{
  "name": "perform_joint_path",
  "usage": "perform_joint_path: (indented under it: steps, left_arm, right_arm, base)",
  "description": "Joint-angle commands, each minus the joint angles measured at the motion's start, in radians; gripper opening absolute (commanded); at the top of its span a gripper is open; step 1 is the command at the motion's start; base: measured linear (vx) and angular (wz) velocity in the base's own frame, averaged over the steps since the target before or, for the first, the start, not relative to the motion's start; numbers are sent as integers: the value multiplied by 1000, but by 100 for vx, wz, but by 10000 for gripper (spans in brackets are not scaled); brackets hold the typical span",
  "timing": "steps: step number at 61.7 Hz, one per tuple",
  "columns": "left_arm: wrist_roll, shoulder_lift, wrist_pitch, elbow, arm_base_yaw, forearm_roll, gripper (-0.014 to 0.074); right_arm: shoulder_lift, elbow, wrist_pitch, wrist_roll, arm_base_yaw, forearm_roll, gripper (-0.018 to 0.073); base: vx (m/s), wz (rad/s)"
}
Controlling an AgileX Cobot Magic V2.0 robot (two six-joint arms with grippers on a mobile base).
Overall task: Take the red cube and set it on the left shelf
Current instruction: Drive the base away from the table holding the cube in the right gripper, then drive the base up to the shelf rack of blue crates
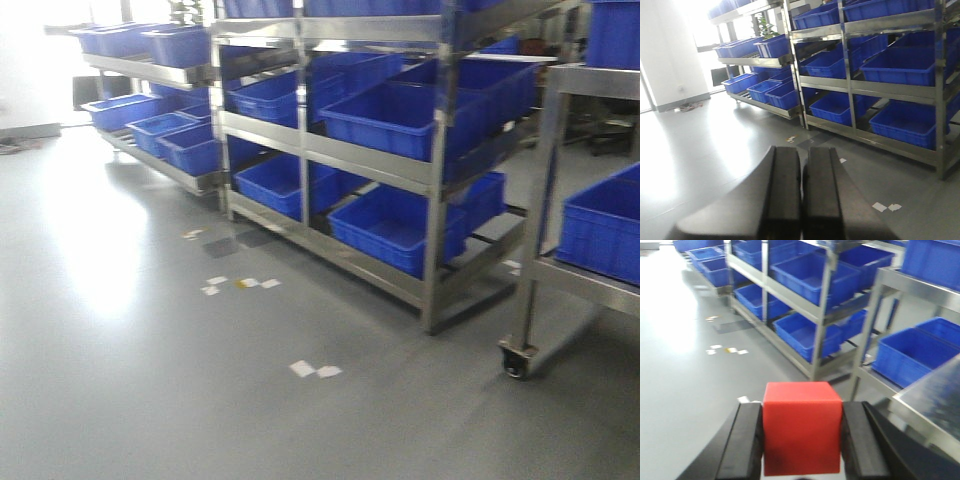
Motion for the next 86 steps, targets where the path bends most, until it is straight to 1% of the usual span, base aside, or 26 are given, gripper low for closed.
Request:
perform_joint_path:
  steps: [1,48,86]
  left_arm:
    - [1,7,-91,22,-5,-5,106]
    - [1,7,-91,22,-5,-5,106]
    - [1,7,-91,22,-5,-5,106]
  right_arm:
    - [3,-33,-88,-2,-7,-10,60]
    - [3,-33,-88,-2,-7,-10,60]
    - [3,-33,-88,-2,-7,-10,60]
  base:
    - [-13,69]
    - [-15,51]
    - [-11,37]
